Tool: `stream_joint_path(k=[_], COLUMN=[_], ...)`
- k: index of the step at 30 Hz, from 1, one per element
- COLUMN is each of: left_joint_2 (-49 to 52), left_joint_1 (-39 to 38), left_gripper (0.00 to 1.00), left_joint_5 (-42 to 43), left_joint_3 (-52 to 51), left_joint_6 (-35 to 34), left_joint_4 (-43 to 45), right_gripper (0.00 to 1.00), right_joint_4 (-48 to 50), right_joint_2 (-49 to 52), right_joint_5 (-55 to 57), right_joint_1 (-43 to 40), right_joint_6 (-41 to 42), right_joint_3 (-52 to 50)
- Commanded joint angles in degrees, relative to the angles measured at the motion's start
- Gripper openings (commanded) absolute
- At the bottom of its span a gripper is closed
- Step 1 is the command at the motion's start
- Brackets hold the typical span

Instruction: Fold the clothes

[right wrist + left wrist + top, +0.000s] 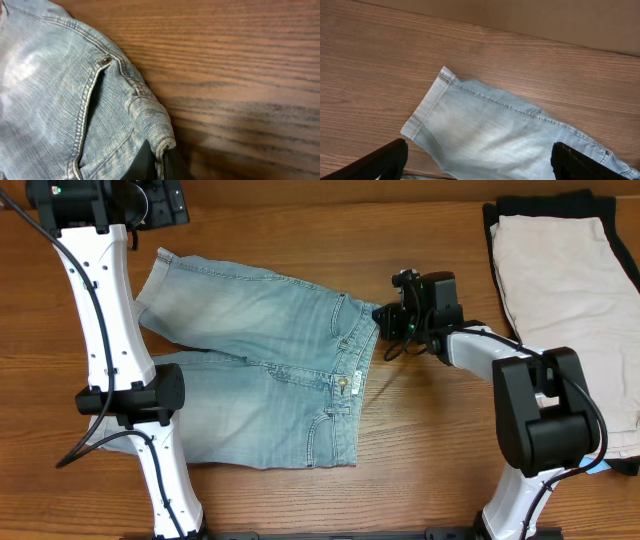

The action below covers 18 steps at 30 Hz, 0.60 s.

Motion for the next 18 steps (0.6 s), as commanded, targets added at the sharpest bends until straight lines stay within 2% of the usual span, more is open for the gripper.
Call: stream_joint_path(k=[1,8,12,17,18], left_joint_2=[-0.2,-0.2,-0.2,-0.2,-0.2], left_joint_1=[-0.98,-3.06,-4.59,-5.25,-5.27], left_gripper=[0.93,0.92,0.91,0.91,0.91], left_joint_5=[0.7,0.46,0.46,-1.44,-1.46], left_joint_3=[0.5,0.5,0.5,0.5,0.5], left_joint_6=[1.51,2.97,6.23,7.39,7.41], left_joint_4=[-0.11,-0.24,-0.59,-2.25,-2.27], right_gripper=[0.04,0.04,0.04,0.04,0.07], right_joint_4=[0.81,0.9,0.98,0.59,-0.22], right_joint_2=[0.42,0.42,0.42,0.42,0.42], right_joint_5=[-1.07,-1.29,-1.57,-1.51,-1.51], right_joint_1=[-2.69,-7.19,-11.45,-12.83,-12.85], right_joint_6=[1.09,0.87,-0.66,-2.16,-2.14], right_joint_3=[0.46,5.86,9.44,13.42,14.47])
